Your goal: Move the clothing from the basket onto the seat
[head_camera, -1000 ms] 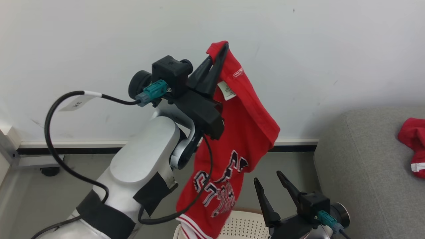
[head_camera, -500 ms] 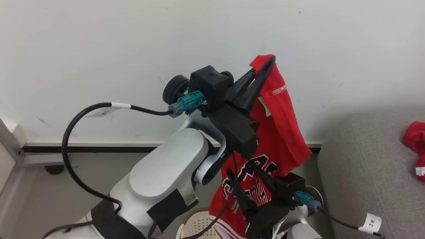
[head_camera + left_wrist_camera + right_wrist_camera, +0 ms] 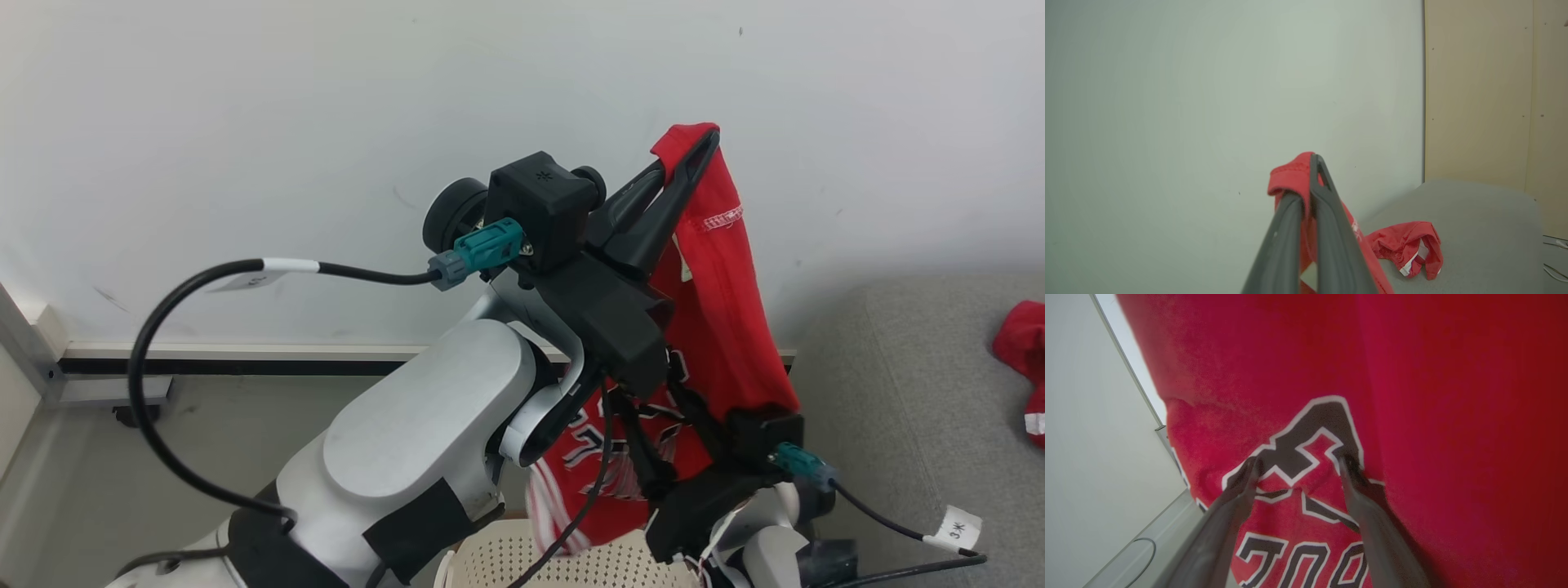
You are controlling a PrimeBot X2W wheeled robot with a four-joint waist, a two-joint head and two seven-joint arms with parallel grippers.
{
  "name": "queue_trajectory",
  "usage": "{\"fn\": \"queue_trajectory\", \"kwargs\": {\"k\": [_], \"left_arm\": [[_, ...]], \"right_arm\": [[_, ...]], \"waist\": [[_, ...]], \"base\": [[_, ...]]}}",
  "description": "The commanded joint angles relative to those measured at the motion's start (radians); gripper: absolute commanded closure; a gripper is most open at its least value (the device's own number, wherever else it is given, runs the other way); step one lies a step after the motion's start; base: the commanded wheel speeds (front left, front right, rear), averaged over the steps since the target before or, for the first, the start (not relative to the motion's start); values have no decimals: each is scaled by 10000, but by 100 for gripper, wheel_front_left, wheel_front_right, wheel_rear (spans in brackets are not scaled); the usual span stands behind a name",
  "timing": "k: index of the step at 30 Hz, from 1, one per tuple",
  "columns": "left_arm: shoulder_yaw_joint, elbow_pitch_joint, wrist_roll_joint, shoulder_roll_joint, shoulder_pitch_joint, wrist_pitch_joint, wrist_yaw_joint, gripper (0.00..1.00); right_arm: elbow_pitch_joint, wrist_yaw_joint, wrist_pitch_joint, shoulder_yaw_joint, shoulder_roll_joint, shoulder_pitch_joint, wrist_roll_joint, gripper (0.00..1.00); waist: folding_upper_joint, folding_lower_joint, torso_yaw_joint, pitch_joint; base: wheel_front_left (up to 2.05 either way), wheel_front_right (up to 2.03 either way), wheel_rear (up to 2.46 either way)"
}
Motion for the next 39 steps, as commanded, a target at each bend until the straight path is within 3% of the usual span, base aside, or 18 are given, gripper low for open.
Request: {"fn": "queue_trajectory", "kwargs": {"k": [1,7,13,18,19,21,22,28,38,39], "left_arm": [[67,-175,-133,50,-142,55,84,100],[121,-684,-349,119,7,240,76,100],[-197,-1618,-1544,17,461,615,-424,100],[-515,-1974,-1836,-7,538,767,-422,100],[-561,-1988,-1875,-8,568,782,-385,100],[-631,-1932,-1920,-11,683,789,-360,100],[-640,-1886,-1964,-13,722,781,-343,100],[-463,-1531,-2136,149,985,623,-347,100],[6,679,-1715,711,1374,-275,121,100],[9,907,-1609,756,1361,-404,110,94]], "right_arm": [[133,-3,-10,-203,-9,30,-32,0],[452,-3,-80,-779,-5,40,17,0],[451,-3,-275,-444,-6,-530,536,0],[604,-3,-304,-385,-8,-881,538,0],[644,-3,-319,-386,-8,-936,530,7],[736,-3,-348,-414,-8,-1042,488,73],[758,-3,-371,-426,-8,-1086,443,100],[793,-3,-429,-408,-6,-1132,136,100],[-85,-3,-65,355,-6,-410,-26,100],[-220,-3,-20,391,-8,-295,-23,100]], "waist": [[0,-1,3,-4],[0,-1,-14,-12],[0,-1,-65,-7],[0,-1,-32,12],[0,-1,-21,20],[0,-1,-1,38],[0,-1,4,49],[0,-1,0,121],[0,-1,-245,221],[0,-1,-282,234]], "base": [[0,0,0],[0,0,0],[0,0,0],[0,0,0],[0,0,0],[0,0,0],[0,0,0],[0,0,0],[0,0,0],[0,0,0]]}}
